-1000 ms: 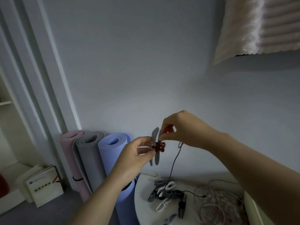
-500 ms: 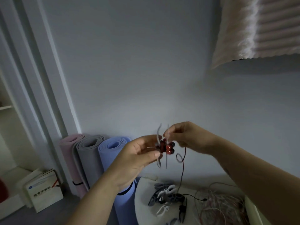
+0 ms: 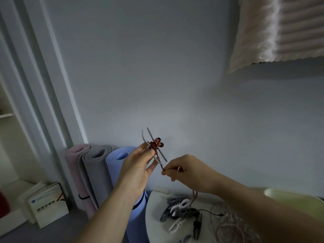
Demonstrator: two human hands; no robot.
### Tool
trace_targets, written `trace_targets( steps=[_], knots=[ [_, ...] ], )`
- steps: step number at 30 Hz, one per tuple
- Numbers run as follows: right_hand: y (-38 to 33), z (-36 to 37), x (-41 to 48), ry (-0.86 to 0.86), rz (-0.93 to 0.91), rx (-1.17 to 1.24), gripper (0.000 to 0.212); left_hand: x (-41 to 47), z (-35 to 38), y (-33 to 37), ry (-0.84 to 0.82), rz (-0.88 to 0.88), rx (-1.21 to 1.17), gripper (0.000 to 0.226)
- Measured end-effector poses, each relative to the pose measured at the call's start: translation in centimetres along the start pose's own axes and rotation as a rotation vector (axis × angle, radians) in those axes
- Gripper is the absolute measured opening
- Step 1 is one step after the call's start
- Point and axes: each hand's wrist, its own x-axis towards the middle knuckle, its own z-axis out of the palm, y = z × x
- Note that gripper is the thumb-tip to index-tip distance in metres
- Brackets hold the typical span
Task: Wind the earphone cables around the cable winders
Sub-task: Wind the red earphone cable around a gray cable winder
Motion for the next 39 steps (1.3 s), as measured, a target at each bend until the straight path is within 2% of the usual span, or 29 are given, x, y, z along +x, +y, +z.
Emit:
trace_targets(
  steps=[6, 11, 16, 22, 26, 35, 39],
  knots=[
    [-1.0, -1.5, -0.2, -0.006, -0.084, -0.139, 0.021, -0.4, -0.2, -0.3, 0.014, 0.035, 0.104, 0.021],
    [-1.1, -2.3, -0.5, -0.015, -0.081, -0.208, 0.021, -0.3, 0.0, 0.1, 0.025, -0.032, -0.001, 0.026],
    [-1.3, -2.7, -0.6, -0.043, -0.083, -0.25, 0.021, 0.1, -0.1, 0.2, 0.043, -0.11, -0.135, 0.015],
    [-1.8, -3.4, -0.8, -0.093, -0.074, -0.295, 0.022, 0.4, -0.1, 0.3, 0.099, -0.134, -0.197, 0.017],
    [-2.2, -3.8, -0.5, -0.089, -0.097, -0.304, 0.022, 0.3, 0.0, 0.1, 0.046, -0.087, -0.091, 0.025],
    [-3.1, -3.3, -0.1, -0.091, -0.189, -0.315, 0.02, 0.0, 0.4, -0.7, -0.057, -0.014, 0.068, 0.021],
    [-3.3, -4.5, 0.4, 0.045, -0.183, -0.336, 0.016, -0.3, 0.2, -1.4, -0.051, 0.056, 0.247, 0.023]
  ],
)
